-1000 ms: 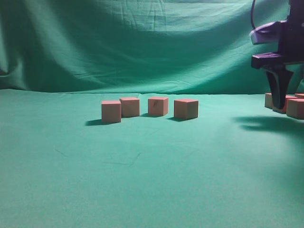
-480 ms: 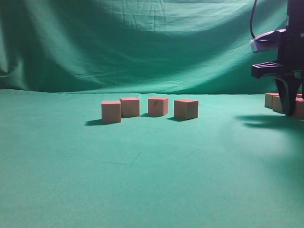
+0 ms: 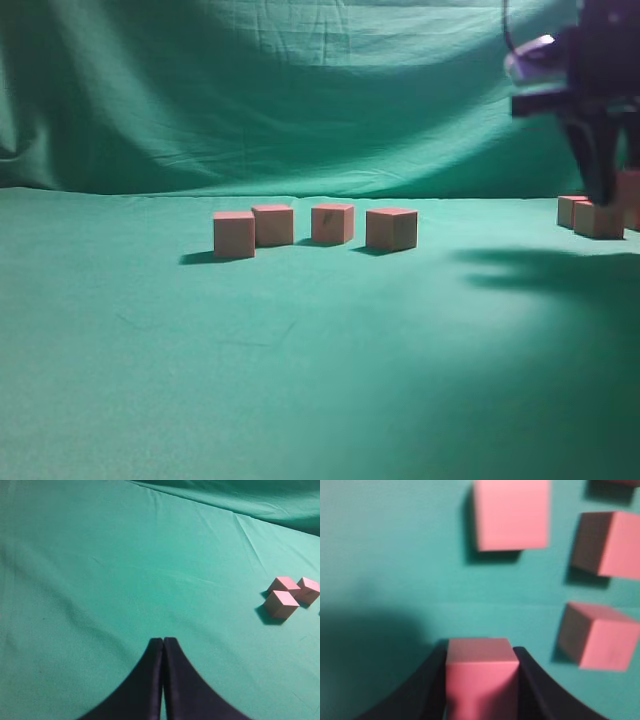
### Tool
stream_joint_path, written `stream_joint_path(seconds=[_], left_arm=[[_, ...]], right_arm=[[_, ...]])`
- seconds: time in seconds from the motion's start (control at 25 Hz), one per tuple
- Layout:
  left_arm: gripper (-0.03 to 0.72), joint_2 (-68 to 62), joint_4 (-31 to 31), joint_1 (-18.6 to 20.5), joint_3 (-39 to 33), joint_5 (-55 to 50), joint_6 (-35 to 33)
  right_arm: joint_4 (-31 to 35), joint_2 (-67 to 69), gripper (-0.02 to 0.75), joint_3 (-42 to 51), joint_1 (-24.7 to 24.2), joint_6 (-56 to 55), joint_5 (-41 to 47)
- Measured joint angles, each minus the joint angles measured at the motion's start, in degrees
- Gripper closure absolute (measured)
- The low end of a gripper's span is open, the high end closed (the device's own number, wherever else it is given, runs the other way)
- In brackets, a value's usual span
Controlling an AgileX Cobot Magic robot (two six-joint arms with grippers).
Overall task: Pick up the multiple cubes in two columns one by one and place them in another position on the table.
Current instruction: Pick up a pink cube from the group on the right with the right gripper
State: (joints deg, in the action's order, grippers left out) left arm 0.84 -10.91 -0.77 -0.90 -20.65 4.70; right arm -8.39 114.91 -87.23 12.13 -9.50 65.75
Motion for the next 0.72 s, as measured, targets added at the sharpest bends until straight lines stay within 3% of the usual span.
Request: stream_joint_path(seconds=[0.44,0.72], left_arm=[[0.688,0.00,0.00,0.00,0.00,0.00,0.00],[0.688,0.00,0.00,0.00,0.00,0.00,0.00]], right_arm=[[2.38,-6.17,0.456,-2.78,20.67,2.29,3.74],[3.09,-5.84,0.456,-2.78,32.15,3.58,-2.22]])
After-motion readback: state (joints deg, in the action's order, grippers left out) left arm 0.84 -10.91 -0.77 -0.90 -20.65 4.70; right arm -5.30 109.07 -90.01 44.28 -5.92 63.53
